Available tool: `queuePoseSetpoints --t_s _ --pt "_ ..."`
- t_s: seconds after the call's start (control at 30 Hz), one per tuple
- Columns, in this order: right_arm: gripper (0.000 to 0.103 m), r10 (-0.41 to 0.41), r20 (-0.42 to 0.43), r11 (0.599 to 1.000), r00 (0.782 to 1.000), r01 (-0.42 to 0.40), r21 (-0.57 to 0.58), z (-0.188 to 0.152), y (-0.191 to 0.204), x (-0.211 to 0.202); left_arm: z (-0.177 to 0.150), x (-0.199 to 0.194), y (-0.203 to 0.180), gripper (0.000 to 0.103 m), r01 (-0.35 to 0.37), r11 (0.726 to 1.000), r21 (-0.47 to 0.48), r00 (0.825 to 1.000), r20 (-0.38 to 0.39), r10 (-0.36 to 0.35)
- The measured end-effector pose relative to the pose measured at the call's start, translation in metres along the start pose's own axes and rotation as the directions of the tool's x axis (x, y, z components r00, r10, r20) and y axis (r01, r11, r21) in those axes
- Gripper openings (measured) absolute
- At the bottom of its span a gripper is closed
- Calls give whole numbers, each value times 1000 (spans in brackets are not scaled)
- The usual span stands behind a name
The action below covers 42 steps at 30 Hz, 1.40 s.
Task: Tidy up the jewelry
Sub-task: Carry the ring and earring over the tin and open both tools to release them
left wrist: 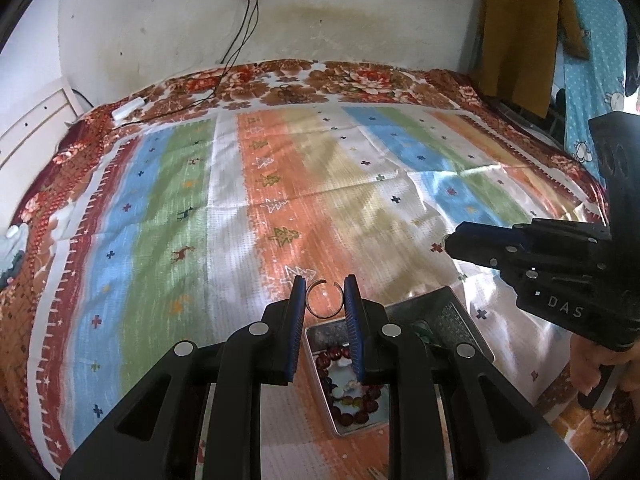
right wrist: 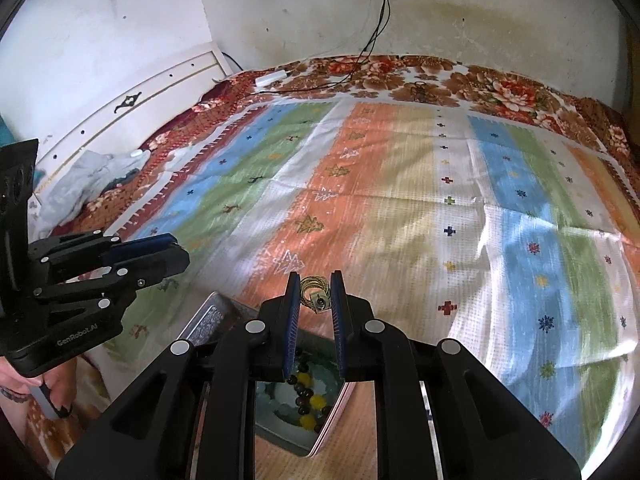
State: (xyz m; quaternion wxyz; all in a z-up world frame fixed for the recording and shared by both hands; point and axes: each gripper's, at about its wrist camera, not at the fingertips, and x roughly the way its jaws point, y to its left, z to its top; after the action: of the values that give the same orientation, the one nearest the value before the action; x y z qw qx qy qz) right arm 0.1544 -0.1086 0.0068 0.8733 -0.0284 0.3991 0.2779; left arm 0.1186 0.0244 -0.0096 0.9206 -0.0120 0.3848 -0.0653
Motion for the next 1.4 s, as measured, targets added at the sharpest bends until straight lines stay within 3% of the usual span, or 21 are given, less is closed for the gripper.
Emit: queuePoseSetpoints --t_s 0.87,0.97,1.07,1.23,1.33,1.4 --pt "16 29 -22 999 999 -29 -15 -30 14 -14 -24 -4 -16 19 13 1000 10 1000 -24 -13" --pt "18 28 -37 999 999 -29 -15 -30 15 -10 -23 -5 -15 28 15 1000 -4 1000 -19 -15" --pt "30 34 -39 999 999 -34 -12 -31 15 -11 -24 -5 -14 32 11 1000 -13 1000 -20 -12" --pt "34 23 -27 1000 999 -23 -2 -30 13 -14 -23 -7 -13 40 11 1000 -14 1000 -13 -11" --pt "40 -1 -2 1000 1000 1 -10 -30 13 -21 -25 -10 -13 52 11 1000 -13 1000 -11 -11" --pt "49 -28 14 999 1000 28 -20 -31 15 -24 -27 -13 -13 64 10 1000 -19 1000 -11 -10"
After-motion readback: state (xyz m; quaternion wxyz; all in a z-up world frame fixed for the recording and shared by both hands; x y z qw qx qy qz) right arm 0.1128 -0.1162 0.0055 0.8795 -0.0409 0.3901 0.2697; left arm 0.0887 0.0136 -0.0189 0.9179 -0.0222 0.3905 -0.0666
